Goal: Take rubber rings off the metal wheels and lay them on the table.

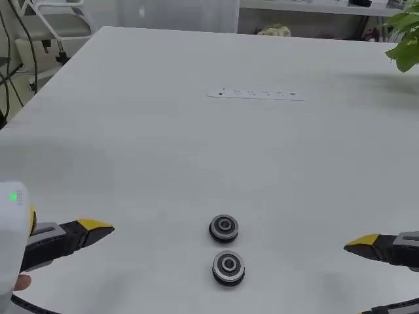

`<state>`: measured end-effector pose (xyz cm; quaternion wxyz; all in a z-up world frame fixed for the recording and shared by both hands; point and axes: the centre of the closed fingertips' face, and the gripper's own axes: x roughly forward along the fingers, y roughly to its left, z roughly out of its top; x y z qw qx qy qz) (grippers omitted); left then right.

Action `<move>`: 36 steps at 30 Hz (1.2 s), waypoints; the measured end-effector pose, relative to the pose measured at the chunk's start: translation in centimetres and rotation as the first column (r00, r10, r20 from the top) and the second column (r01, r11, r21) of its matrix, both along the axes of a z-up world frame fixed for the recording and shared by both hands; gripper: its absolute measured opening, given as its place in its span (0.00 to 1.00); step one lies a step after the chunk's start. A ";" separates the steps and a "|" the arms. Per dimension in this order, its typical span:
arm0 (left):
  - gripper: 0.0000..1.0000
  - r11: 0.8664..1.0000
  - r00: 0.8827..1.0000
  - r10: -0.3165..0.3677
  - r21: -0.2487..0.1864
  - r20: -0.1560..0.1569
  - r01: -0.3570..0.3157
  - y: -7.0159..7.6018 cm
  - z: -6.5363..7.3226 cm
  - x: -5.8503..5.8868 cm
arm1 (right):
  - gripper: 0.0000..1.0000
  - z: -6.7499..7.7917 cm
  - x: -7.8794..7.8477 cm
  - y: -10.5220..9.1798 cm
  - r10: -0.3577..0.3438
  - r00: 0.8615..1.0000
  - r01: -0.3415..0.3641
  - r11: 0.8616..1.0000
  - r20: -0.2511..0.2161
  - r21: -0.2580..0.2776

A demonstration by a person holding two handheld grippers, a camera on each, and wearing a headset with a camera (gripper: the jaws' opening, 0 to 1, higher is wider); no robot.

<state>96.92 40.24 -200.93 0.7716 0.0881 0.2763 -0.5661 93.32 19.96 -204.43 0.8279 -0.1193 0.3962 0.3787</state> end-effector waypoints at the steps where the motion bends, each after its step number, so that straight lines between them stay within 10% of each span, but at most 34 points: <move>1: 0.99 1.000 1.000 0.000 0.000 0.000 0.000 0.0 0.0 0.0 | 0.78 0.0 0.0 0.0 0.000 1.000 0.000 1.000 -0.001 -0.002; 22: 0.99 1.000 1.000 -0.004 0.000 0.009 0.004 -0.2 0.2 -0.1 | 0.79 -0.3 -0.4 0.2 0.019 1.000 -0.019 1.000 -0.021 0.004; 27: 0.99 0.992 1.000 0.018 -0.125 -0.024 -0.021 -0.9 2.0 -0.1 | 0.79 -0.4 -0.4 0.2 0.023 0.999 -0.023 1.000 -0.028 -0.004; 36: 0.99 0.997 1.000 -0.019 -0.077 0.022 0.020 -0.8 1.8 -0.2 | 0.79 0.1 0.2 -0.1 -0.014 1.000 0.014 1.000 -0.007 0.020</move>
